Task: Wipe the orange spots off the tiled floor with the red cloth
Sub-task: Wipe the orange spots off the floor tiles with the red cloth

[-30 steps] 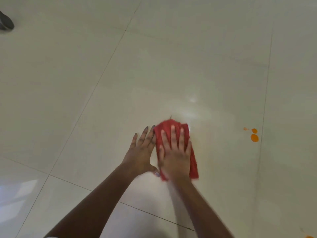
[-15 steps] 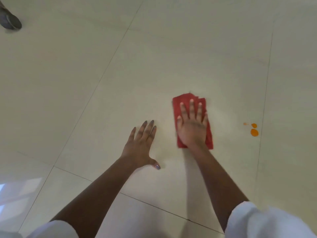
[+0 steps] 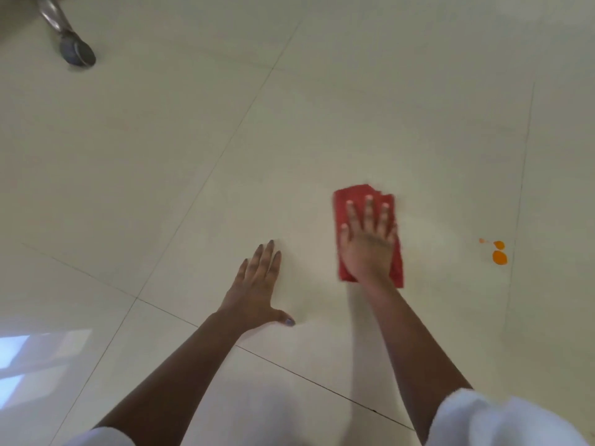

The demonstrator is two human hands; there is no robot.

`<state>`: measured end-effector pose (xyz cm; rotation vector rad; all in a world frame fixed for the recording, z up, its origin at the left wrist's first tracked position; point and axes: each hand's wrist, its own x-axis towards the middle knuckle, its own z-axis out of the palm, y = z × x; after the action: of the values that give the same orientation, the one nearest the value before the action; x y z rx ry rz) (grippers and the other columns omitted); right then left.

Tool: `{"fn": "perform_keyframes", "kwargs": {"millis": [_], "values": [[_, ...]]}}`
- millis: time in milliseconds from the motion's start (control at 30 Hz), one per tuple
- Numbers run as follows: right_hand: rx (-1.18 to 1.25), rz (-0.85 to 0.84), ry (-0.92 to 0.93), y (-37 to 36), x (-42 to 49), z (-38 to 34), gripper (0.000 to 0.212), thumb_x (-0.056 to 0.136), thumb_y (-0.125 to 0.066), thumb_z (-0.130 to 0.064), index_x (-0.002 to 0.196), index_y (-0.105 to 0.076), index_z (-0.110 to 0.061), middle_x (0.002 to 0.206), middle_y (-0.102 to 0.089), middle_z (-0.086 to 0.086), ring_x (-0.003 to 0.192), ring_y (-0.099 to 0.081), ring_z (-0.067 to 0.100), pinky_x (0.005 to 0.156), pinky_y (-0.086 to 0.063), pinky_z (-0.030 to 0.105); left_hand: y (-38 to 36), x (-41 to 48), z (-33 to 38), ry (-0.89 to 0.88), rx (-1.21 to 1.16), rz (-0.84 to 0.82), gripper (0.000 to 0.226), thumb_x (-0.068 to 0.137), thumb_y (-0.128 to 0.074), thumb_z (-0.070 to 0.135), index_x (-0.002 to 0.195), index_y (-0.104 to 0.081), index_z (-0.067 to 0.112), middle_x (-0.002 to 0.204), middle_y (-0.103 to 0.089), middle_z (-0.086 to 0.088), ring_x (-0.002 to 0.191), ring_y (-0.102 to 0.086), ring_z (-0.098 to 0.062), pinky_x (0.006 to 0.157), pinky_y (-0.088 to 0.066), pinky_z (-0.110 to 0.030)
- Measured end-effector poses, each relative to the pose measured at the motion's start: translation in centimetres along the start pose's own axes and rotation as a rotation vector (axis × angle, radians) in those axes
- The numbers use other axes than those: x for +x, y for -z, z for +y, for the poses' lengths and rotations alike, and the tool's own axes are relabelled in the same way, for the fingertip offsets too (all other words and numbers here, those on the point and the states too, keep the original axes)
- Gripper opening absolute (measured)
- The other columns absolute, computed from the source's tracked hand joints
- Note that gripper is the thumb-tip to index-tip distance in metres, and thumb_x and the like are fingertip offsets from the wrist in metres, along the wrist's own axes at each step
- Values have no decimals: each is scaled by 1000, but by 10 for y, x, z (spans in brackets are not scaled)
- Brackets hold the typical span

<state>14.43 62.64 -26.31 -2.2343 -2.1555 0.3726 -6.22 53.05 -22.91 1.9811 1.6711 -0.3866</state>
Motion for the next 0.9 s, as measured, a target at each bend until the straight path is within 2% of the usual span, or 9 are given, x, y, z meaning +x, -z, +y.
{"fn": "perform_keyframes", "kwargs": {"millis": [100,200,300,400,500,600,700,833,900], "values": [[44,99,-239,-12,-63,-6,54,91,-30,-37,143,-34,-24,153,-23,14,140,-17,42,109,-19,60,-8,-9,7,-30,52,-54,132,60,-62,72,142,23,13,141,42,-2,135,33,-27,112,10,-51],[58,4,60,-21,-104,-45,57,87,-33,-40,141,-38,-25,150,-31,13,137,-25,42,106,-21,60,-4,-7,5,25,90,-67,132,61,-63,71,141,24,12,139,43,-4,132,36,-29,110,10,-53],[-64,-32,304,0,-33,-20,56,89,-26,-44,144,-31,-33,155,-21,6,142,-15,35,111,-19,56,5,4,10,43,61,-55,132,62,-66,67,141,24,11,136,45,-4,128,39,-26,110,8,-53],[-72,-30,7,6,-11,47,54,94,-26,-44,146,-17,-35,158,-7,4,143,-4,33,113,-11,55,3,2,18,5,90,-78,134,63,-66,66,139,26,6,139,44,-6,129,37,-23,111,10,-49],[-9,102,-169,-10,-82,47,56,89,-28,-41,143,-33,-26,152,-26,13,138,-22,41,105,-26,62,-3,-1,25,-163,66,-33,132,63,-61,72,135,30,8,140,41,-3,131,36,-21,113,12,-43],[25,11,-3,-27,-148,-2,56,89,-30,-40,143,-31,-27,152,-27,11,139,-22,39,107,-26,59,-13,-1,43,-326,80,-43,128,64,-62,70,135,25,7,143,35,-6,134,31,-26,116,7,-41],[-44,13,156,-11,-126,23,55,89,-29,-42,142,-33,-29,152,-28,8,140,-23,35,107,-27,57,-14,5,59,-268,77,-20,129,65,-59,70,138,23,2,139,37,-10,132,32,-28,116,6,-41],[3,-13,-263,-2,-138,114,62,87,-10,-47,146,-13,-33,157,-10,5,143,-5,33,110,-14,58,-14,9,69,-302,127,-36,127,67,-59,70,141,19,3,138,38,-8,133,30,-23,116,5,-42],[53,-41,-380,-8,-178,97,61,87,-21,-43,145,-25,-27,153,-23,11,140,-19,39,103,-26,64,-18,3,81,-357,122,-61,127,66,-59,71,142,18,4,140,37,-6,136,28,-22,116,5,-41]]}}
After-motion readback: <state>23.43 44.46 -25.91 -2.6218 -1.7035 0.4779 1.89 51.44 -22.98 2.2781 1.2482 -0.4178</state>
